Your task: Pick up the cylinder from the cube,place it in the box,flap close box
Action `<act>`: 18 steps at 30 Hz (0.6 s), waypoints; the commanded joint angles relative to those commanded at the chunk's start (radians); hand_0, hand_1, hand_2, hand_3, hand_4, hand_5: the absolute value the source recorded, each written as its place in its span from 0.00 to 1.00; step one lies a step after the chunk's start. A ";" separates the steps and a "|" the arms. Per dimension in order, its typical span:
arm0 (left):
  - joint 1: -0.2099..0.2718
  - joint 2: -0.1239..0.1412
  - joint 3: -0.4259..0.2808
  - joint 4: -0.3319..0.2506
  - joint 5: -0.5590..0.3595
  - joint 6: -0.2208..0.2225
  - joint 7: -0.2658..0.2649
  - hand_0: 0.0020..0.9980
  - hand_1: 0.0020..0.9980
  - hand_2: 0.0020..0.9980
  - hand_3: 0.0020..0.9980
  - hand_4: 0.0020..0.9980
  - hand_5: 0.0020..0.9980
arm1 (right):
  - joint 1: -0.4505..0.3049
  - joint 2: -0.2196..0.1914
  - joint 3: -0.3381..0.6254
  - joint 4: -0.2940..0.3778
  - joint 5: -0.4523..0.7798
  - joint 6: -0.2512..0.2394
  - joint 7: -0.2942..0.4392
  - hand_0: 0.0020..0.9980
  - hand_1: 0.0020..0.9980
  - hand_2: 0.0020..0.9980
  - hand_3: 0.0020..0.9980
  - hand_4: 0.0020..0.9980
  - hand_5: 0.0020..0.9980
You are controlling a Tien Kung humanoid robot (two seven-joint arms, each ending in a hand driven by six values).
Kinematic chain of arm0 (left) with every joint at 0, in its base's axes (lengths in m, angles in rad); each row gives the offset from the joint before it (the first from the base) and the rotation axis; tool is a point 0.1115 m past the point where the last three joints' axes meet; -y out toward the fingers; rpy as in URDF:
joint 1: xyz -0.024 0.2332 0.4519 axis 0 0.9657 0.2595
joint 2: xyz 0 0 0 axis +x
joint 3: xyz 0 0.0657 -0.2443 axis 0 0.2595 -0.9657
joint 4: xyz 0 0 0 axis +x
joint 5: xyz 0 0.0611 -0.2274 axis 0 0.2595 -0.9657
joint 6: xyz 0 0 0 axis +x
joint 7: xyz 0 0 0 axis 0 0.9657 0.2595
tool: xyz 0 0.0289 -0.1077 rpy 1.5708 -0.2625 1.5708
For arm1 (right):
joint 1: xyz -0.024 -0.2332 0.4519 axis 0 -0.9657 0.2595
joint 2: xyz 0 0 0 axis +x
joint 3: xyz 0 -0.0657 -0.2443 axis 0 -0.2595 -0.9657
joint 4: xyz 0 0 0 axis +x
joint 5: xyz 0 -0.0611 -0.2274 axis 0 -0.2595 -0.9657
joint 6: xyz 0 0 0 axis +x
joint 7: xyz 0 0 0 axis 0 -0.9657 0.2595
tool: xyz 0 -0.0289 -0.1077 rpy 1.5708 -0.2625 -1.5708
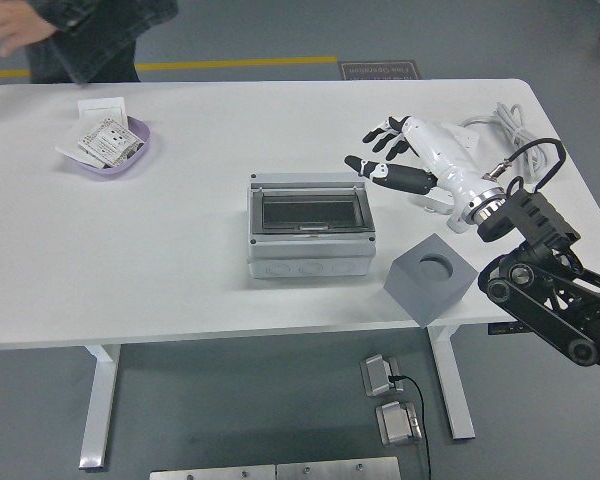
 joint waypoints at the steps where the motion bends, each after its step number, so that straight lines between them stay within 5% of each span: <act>1: 0.001 0.000 -0.003 0.000 0.002 0.000 0.000 0.62 0.64 0.57 0.55 0.57 0.07 | -0.024 0.003 0.034 0.012 0.016 -0.009 0.014 0.55 0.47 0.56 0.64 0.90 0.82; 10: 0.007 0.010 -0.028 0.004 0.024 -0.001 -0.001 0.62 0.64 0.57 0.55 0.57 0.07 | -0.233 0.034 0.305 0.040 0.234 -0.072 0.172 0.54 0.47 0.56 0.64 0.90 0.83; 18: 0.000 0.023 -0.058 0.006 0.050 -0.001 -0.002 0.62 0.64 0.57 0.55 0.57 0.07 | -0.302 0.067 0.471 0.036 0.401 -0.082 0.231 0.54 0.47 0.56 0.64 0.90 0.82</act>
